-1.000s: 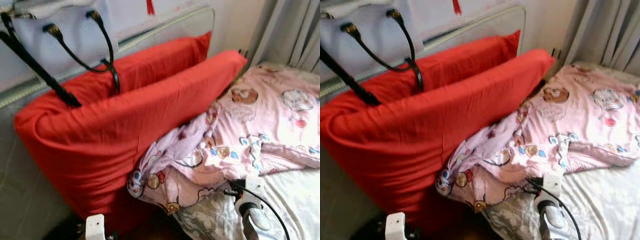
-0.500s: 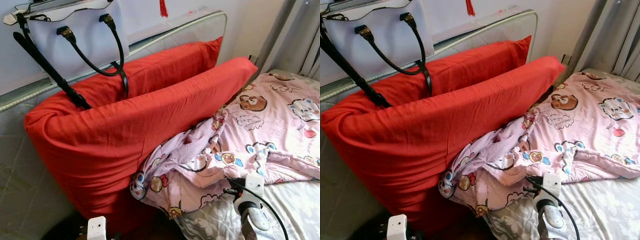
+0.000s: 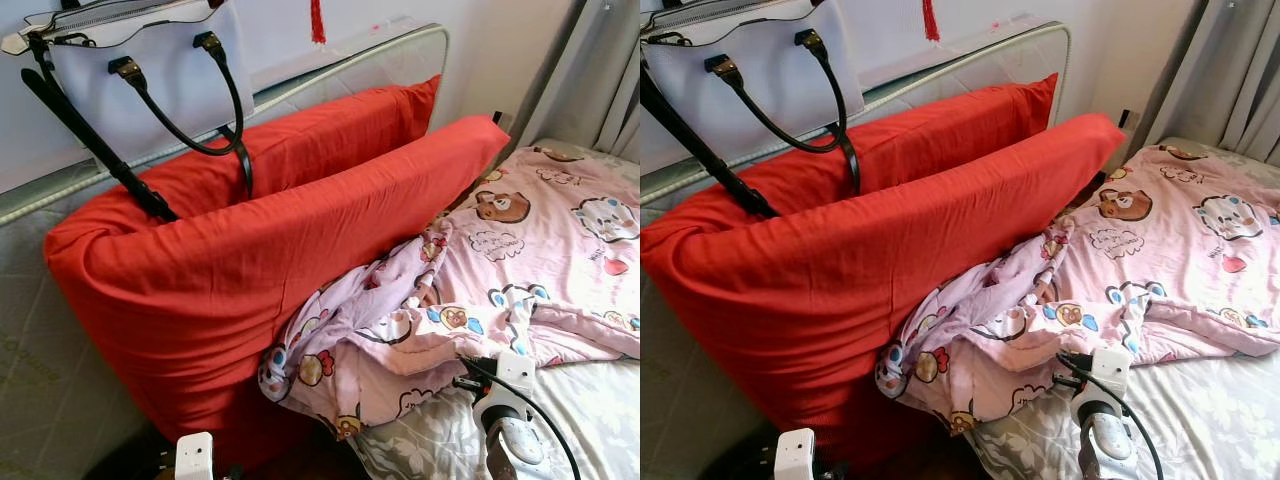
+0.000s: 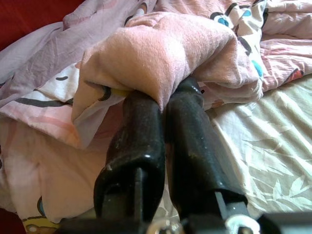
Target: Clean up the room
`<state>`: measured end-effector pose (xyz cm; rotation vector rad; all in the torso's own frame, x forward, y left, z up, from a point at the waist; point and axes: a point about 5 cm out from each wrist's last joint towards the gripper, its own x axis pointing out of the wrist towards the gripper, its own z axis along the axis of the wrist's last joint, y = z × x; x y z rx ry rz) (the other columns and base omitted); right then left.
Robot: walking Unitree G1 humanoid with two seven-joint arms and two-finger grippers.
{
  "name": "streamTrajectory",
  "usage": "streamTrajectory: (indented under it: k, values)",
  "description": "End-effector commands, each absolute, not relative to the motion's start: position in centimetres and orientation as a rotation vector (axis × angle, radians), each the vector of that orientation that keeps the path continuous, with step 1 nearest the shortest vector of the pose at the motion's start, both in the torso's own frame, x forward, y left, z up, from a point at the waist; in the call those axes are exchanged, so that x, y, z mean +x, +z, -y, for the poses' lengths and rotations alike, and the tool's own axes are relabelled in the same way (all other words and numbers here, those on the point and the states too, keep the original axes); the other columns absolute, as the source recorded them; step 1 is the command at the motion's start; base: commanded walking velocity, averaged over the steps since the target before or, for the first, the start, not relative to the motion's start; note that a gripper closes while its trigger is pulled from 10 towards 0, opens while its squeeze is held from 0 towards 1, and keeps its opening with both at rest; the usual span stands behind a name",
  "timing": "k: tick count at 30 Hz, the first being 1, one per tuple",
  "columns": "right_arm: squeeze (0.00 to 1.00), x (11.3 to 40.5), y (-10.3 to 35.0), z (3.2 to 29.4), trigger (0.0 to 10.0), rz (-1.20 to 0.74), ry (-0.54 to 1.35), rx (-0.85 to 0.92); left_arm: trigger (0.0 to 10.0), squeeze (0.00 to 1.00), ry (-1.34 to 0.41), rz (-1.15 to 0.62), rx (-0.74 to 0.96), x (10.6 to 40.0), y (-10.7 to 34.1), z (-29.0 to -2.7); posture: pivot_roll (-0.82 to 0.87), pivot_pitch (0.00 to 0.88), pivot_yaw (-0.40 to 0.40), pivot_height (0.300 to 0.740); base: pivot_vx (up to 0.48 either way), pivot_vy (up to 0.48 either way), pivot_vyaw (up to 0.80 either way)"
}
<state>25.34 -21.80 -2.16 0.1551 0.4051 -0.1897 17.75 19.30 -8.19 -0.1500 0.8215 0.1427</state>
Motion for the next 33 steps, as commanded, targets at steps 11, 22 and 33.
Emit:
streamTrajectory:
  k: [11,22,33]
  values:
    - [0.00,25.2,-2.0,22.1,10.0,-0.387,-0.214,0.149,10.0,0.00,0.131,-0.840,-0.132,17.6,-8.3,-19.5,-0.09,0.000,0.028,0.740,-0.281,0.000,0.00]
    - [0.00,25.4,-1.6,23.0,10.0,-0.362,-0.262,0.121,10.0,0.00,0.123,-0.840,-0.127,17.7,-8.2,-19.5,-0.09,0.000,0.029,0.740,-0.298,0.000,0.00]
    - [0.00,25.7,-1.1,23.6,10.0,-0.332,-0.303,0.093,10.0,0.00,0.115,-0.841,-0.121,17.7,-8.2,-19.5,-0.09,0.000,0.029,0.740,-0.298,0.000,0.00]
